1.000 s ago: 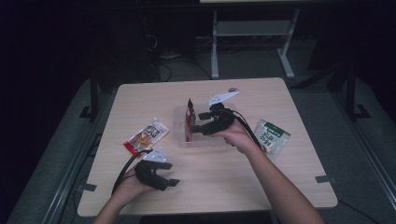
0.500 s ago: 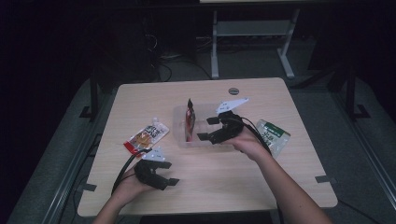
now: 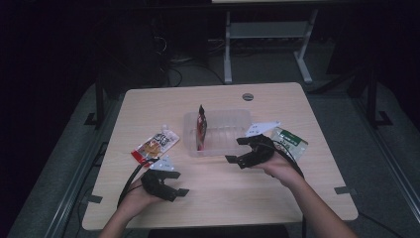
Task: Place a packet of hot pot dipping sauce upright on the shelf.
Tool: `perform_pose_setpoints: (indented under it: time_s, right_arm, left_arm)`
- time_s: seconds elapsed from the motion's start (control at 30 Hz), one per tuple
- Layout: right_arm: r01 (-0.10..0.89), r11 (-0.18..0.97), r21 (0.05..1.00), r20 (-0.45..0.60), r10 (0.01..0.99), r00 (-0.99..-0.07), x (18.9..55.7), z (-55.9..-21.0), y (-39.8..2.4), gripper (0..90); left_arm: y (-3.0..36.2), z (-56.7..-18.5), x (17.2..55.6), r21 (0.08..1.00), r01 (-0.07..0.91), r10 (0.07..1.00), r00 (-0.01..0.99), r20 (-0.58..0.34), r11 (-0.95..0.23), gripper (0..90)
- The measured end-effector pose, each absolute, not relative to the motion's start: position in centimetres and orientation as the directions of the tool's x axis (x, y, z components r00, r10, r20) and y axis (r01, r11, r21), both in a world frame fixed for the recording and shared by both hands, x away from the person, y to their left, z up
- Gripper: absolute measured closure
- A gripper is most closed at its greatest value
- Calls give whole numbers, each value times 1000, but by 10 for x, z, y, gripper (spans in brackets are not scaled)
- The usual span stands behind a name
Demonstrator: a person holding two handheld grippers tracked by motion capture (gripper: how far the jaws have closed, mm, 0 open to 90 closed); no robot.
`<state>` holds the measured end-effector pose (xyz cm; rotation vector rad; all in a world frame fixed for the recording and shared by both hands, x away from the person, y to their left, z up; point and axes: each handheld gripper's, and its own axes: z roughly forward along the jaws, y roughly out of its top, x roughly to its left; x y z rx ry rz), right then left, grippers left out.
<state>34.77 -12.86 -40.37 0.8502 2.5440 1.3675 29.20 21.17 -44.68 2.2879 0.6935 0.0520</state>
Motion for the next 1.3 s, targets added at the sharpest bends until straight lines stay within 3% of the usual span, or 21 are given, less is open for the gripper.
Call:
perform_pose_setpoints:
  time_s: [0.43, 0.67, 1.2, 1.3]
  right_arm:
    - [439, 455, 775, 113, 583, -804, 302, -432, -157, 141]
    - [442, 480, 758, 110, 574, -812, 278, -442, -170, 136]
    - [453, 495, 742, 99, 587, -804, 266, -451, -193, 136]
    - [449, 500, 740, 101, 578, -810, 267, -451, -193, 137]
  left_arm:
    - [228, -438, 295, 671, 505, 576, 805, -139, -543, 269]
    - [245, -430, 302, 676, 527, 627, 769, -121, -515, 348]
    - [272, -408, 338, 702, 538, 757, 654, 2, -466, 885]
    - [276, -405, 345, 701, 543, 767, 641, 9, -462, 897]
